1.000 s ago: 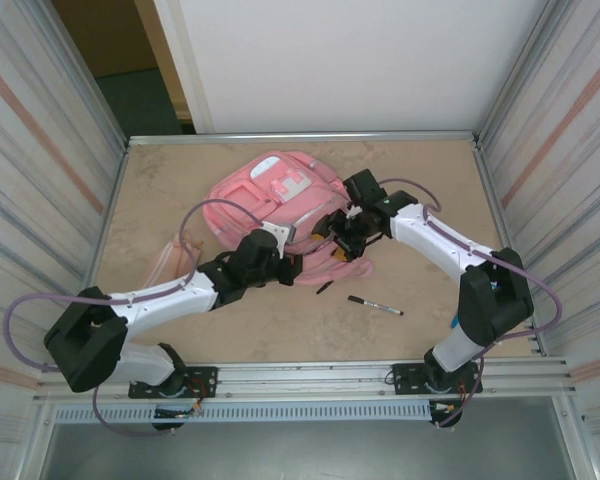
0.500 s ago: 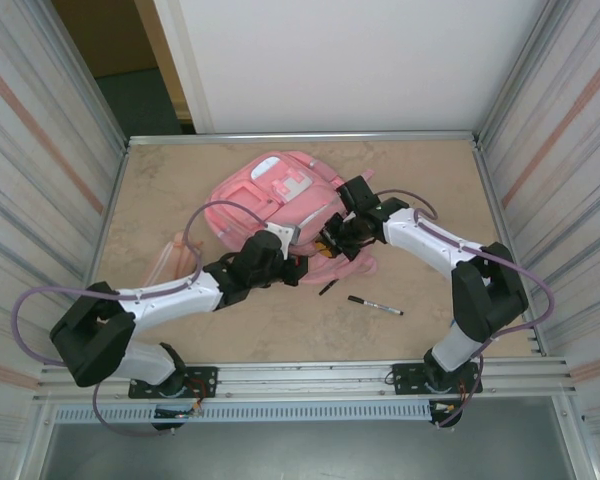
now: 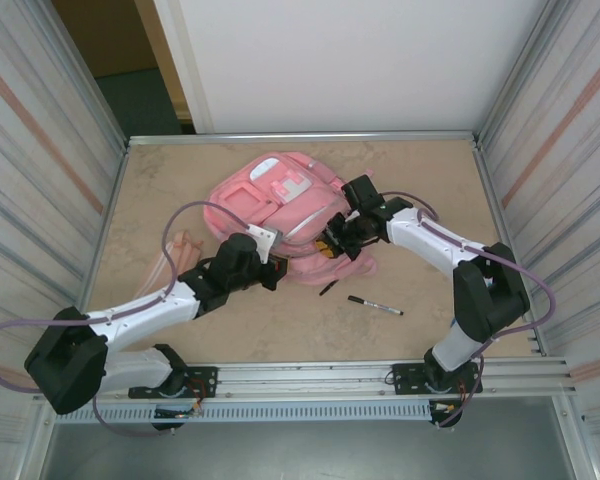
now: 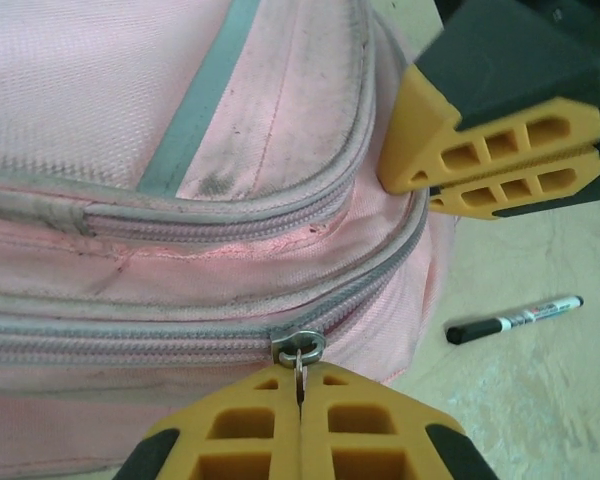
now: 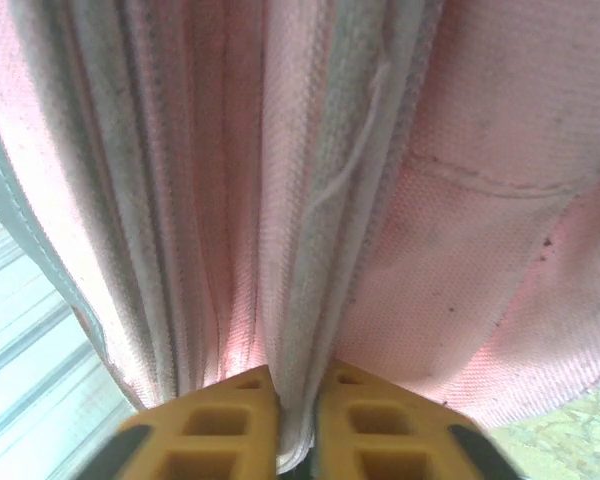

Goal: Pack the student bag

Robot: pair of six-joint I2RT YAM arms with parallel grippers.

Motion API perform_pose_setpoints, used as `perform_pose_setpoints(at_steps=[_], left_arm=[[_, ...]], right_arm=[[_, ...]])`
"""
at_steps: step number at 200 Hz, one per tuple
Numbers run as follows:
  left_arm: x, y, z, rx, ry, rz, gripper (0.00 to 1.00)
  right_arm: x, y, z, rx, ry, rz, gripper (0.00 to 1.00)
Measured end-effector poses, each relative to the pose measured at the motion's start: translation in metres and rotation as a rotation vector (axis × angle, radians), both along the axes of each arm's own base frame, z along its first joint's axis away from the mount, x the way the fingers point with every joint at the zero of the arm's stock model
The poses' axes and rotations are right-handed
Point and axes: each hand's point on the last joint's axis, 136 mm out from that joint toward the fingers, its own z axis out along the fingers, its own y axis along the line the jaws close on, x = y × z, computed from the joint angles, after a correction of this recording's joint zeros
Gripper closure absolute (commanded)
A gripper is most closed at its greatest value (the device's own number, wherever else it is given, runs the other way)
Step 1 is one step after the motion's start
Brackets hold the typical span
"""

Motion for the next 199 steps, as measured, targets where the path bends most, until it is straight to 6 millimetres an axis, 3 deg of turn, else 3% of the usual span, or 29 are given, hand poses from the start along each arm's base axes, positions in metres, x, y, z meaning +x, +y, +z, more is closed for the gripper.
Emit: perform_pose_setpoints(at_steps=[24, 54, 80, 95, 106, 119, 141, 171, 199], left_arm=[[-0.002, -0.002, 0.002, -0.004, -0.006, -0.024, 1.00], [-0.004, -0.006, 0.005, -0.035, 0.009, -0.039, 1.00], [-0.014, -0.028, 0.009, -0.080, 0.019, -0.122, 1.00], [-0.019, -0.043, 0.008, -0.083, 0.033, -0.168, 1.00], [-0.019, -0.051, 0.007, -0.082, 0.041, -0.183, 1.00], [-0.019, -0.056, 0.004, -0.082, 0.044, -0.190, 1.00], [-0.019, -0.058, 0.002, -0.081, 0.046, -0.192, 1.00], [-0.017, -0.054, 0.003, -0.071, 0.037, -0.176, 1.00], [-0.010, -0.037, 0.016, -0.100, -0.005, -0.133, 1.00]], right_arm=[[0.000, -0.001, -0.001, -0.009, 0.027, -0.046, 0.47], [-0.010, -0.002, 0.003, -0.070, 0.021, -0.133, 0.48], [-0.027, 0.005, 0.011, -0.111, 0.001, -0.158, 0.49], [-0.032, 0.005, 0.007, -0.128, 0.021, -0.170, 0.56], [-0.032, 0.002, 0.004, -0.145, 0.030, -0.181, 0.67], [-0.031, 0.001, 0.000, -0.159, 0.037, -0.200, 0.79], [-0.029, -0.001, -0.003, -0.170, 0.042, -0.218, 0.91], [-0.026, -0.003, -0.001, -0.165, 0.031, -0.219, 1.00], [-0.022, -0.003, 0.010, -0.108, 0.013, -0.193, 1.00]])
